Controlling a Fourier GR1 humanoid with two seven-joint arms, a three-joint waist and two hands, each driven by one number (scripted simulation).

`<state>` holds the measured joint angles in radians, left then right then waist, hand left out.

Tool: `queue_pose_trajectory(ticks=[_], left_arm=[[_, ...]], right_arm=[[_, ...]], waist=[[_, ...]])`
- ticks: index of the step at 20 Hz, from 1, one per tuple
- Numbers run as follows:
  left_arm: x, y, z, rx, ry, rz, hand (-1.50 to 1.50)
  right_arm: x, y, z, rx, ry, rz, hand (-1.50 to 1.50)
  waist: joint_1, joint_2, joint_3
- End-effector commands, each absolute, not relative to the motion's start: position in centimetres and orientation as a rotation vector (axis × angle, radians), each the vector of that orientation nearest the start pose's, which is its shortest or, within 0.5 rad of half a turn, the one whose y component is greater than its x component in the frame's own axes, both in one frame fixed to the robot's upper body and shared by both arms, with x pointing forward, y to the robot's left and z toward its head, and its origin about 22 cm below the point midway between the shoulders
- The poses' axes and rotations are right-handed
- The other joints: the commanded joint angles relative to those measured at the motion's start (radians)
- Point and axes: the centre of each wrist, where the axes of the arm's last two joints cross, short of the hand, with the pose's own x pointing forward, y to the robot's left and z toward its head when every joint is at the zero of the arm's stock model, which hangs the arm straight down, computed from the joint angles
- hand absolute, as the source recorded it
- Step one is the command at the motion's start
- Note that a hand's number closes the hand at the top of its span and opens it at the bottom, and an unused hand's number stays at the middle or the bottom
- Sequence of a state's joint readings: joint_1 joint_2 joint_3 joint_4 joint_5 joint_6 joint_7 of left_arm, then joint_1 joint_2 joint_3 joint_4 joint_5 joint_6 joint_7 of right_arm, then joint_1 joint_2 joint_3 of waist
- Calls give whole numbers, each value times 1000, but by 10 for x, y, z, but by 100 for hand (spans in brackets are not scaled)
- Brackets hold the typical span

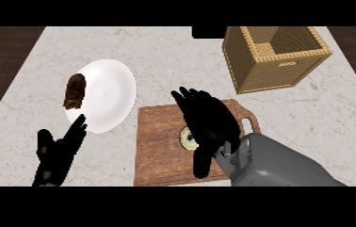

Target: Pick the cupcake from the cutting board and place it in the basket

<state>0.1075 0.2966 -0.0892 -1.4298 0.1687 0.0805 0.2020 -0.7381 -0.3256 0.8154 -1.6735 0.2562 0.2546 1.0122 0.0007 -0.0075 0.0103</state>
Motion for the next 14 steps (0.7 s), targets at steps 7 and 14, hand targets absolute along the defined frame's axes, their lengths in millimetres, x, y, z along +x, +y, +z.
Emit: queue_pose_trajectory(ticks=[7, 14], left_arm=[[192, 311, -50, 133, -1019, -25, 0], [198, 288, -58, 169, -1010, -41, 0]], right_arm=[[262, -51, 124, -603, -1102, 1388, -150], [255, -35, 83, -599, -1099, 1407, -150]], waist=[[5, 7, -11], [5, 8, -11]])
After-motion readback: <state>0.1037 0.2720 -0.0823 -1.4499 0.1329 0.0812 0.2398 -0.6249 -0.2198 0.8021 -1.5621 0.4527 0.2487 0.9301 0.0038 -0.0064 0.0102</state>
